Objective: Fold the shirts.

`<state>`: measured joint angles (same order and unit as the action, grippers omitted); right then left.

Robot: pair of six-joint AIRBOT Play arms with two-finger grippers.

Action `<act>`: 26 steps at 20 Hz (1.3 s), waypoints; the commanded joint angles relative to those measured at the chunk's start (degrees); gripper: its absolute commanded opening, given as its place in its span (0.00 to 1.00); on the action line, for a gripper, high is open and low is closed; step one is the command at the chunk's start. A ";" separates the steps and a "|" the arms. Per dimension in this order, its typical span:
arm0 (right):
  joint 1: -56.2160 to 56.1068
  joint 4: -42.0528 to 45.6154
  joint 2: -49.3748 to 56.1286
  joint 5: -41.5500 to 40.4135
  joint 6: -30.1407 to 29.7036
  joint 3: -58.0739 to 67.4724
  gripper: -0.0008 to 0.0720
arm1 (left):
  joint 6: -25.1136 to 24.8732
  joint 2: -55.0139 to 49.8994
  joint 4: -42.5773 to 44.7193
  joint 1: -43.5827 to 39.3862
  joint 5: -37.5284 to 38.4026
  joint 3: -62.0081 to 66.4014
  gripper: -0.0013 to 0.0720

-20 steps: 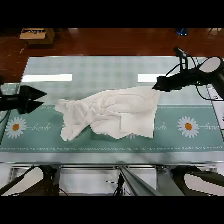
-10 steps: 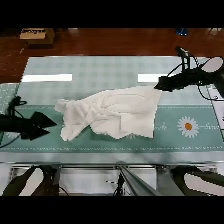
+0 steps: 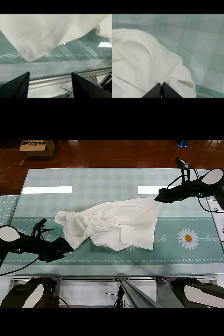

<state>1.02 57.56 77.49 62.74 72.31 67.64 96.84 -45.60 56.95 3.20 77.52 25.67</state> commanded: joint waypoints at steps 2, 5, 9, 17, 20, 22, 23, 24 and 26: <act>0.00 -0.02 -0.04 -0.07 -0.98 -0.02 0.05 | 3.15 -2.36 0.09 -4.66 -5.40 -0.37 0.86; 0.00 0.00 -0.04 0.09 -1.33 -0.02 0.05 | 3.23 -4.07 2.80 -4.63 -5.75 -0.13 0.86; 0.00 0.66 -0.04 0.33 -1.70 -0.02 0.05 | 4.87 -1.97 15.72 -4.63 0.22 1.97 0.86; 0.00 1.62 -0.04 0.44 -1.66 -0.02 0.05 | 5.86 -1.75 12.85 -4.81 -12.26 2.38 0.86; 0.00 1.57 -0.04 0.46 -1.64 -0.02 0.05 | 5.66 -3.48 12.79 -5.20 -18.64 2.38 0.85; 0.00 1.57 -0.04 0.42 -1.64 -0.02 0.05 | 0.15 -6.84 8.46 -6.03 -18.84 2.38 0.85; 0.00 1.60 -0.04 0.44 -1.62 -0.02 0.05 | -2.64 -8.81 5.88 -6.78 -18.82 2.38 0.85; 0.00 1.60 -0.04 0.46 -1.62 -0.02 0.05 | -3.37 -10.78 4.50 -7.67 -19.19 2.40 0.85; 0.00 1.57 -0.04 0.61 -1.40 -0.02 0.05 | -3.39 -13.55 4.52 -8.52 -19.43 2.43 0.45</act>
<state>1.02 59.16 77.49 63.20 70.65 67.64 96.31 -55.31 64.31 -4.05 59.57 28.05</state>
